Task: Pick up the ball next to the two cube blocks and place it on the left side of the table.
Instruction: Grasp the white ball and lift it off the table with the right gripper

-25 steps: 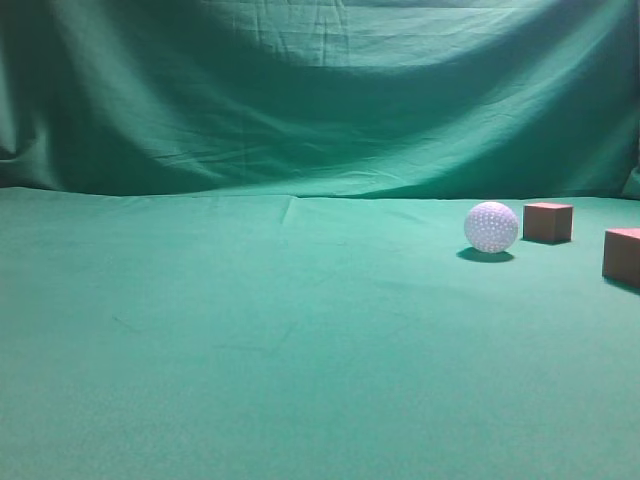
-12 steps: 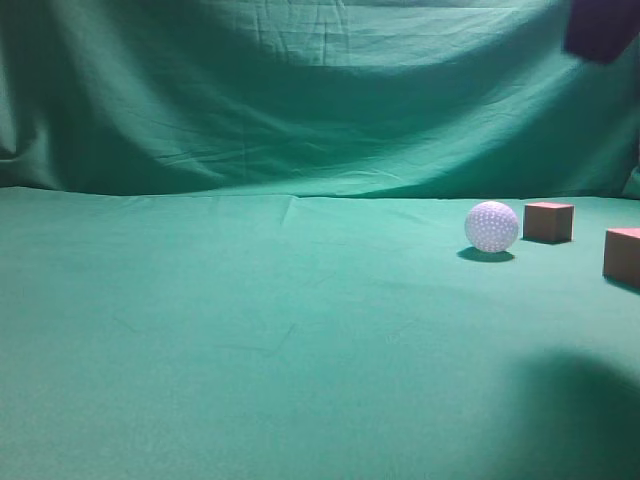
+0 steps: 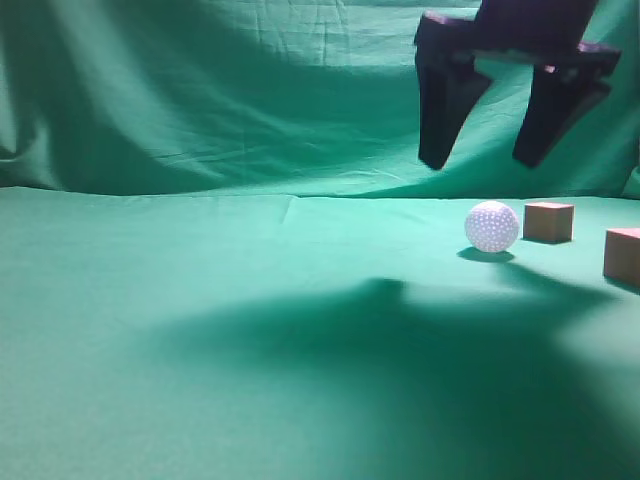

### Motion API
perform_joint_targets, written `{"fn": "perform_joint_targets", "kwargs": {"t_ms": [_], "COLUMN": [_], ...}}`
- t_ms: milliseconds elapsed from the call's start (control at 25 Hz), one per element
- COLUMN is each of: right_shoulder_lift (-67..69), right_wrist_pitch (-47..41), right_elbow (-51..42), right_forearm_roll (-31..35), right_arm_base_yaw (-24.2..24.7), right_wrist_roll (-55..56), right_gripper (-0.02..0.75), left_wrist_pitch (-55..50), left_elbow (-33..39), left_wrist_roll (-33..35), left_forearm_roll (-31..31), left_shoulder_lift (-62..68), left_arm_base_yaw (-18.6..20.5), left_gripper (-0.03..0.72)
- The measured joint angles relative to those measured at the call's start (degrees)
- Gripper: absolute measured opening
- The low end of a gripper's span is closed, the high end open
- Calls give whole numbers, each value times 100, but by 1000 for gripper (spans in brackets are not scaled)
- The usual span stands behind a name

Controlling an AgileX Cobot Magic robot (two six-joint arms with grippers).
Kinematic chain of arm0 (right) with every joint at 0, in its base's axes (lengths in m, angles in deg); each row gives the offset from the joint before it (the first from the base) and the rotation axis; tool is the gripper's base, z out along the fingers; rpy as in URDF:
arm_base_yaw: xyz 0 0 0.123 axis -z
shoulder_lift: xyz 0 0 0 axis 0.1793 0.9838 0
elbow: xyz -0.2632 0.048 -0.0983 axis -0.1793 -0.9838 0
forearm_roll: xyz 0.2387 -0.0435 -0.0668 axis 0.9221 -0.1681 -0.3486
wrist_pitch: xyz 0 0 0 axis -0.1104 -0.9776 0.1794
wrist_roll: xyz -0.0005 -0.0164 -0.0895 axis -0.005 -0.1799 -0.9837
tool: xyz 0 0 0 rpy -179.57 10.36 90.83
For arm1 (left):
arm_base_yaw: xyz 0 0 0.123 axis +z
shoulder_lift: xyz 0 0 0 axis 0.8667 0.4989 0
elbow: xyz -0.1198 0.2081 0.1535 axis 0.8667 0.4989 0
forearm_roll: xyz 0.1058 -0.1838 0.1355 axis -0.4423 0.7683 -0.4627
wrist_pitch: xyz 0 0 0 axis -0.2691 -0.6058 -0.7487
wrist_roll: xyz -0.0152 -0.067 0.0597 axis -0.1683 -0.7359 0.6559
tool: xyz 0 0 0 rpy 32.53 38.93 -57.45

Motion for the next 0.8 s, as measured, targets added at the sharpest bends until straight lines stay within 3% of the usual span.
{"fn": "perform_joint_targets", "kwargs": {"t_ms": [120,160,240,280,360,600,800], "right_shoulder_lift": [413,546,753,841,931,963,970], "right_wrist_pitch": [0,0,-10,-10,-10,-271,-431], "right_elbow": [216,287,423,464,529,551,752], "right_forearm_roll": [-25,-55,-151,-204,-323,-1119,-1426], "right_arm_base_yaw": [0,0,0,0,9,9,9], "right_wrist_roll": [22,22,34,34,56,590,844], "right_gripper": [622,564,566,524,536,313,320], "left_wrist_pitch": [0,0,0,0,0,0,0], "left_elbow": [0,0,0,0,0,0,0], "left_wrist_roll": [0,0,0,0,0,0,0], "left_forearm_roll": [0,0,0,0,0,0,0], "left_shoulder_lift": [0,0,0,0,0,0,0], "left_arm_base_yaw": [0,0,0,0,0,0,0], "left_gripper": [0,0,0,0,0,0,0]}}
